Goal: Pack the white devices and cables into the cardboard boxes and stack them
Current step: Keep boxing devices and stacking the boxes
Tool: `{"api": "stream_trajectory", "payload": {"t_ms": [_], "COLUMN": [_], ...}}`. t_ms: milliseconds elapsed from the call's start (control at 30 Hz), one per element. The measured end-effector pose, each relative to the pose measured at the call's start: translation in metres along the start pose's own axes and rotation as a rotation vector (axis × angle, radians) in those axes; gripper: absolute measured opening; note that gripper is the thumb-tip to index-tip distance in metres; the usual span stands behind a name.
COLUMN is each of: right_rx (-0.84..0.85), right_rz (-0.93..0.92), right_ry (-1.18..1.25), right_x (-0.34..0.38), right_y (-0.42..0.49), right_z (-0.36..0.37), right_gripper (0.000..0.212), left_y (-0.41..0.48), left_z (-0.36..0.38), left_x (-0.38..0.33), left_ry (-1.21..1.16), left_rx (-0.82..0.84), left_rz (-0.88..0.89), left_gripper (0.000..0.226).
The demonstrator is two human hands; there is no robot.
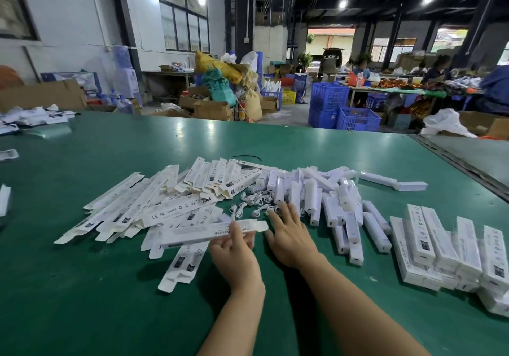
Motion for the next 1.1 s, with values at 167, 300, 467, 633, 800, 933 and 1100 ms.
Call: {"api": "stream_trajectory", "payload": {"t_ms": [167,300,467,633,800,933,1100], "right_rx": [-0.167,-0.266,-0.269,-0.399,-0.497,-0.370,-0.066], "right_rz": [0.015,0.049,0.066,-0.015,-0.023,-0.035,-0.178], "right_ry": [-0.089,-0.143,-0.184,-0.033,0.409,0.538,0.333], "right_x": [0.005,0.001,-0.007,-0.010,-0.014,-0.012,0.001], "right_y": [-0.003,-0.016,-0.039,-0.076,-0.111,-0.128,-0.127], "right_z": [-0.009,-0.014,-0.022,-0.044,-0.060,-0.058,-0.052], "right_gripper": [0.057,0.046,0.032,0.023,0.023,0.027,0.038], "left_y": [0.005,0.006,0.006,0.003,0.000,-0.002,-0.002], "left_z": [0.004,0.005,0.005,0.006,0.008,0.009,0.010], "left_x": [0.002,0.004,0.003,0.001,-0.001,-0.001,-0.002], "left_ry": [0.074,0.090,0.119,0.127,0.143,0.143,0.147], "left_rx": [0.059,0.086,0.085,0.107,0.131,0.150,0.149], "left_rz": [0.047,0.037,0.041,0.018,0.017,0.013,0.020], "left_gripper": [0.019,0.021,0.018,0.018,0.018,0.017,0.013]}}
Point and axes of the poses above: each hand's wrist, its own y-axis towards the middle knuckle, its own z-axis out of the palm, x = y × z, the point moved 5 cm from there along y, towards the middle knuckle, and after that the axes turned 2 degrees about -z, right-handed, at the moved point
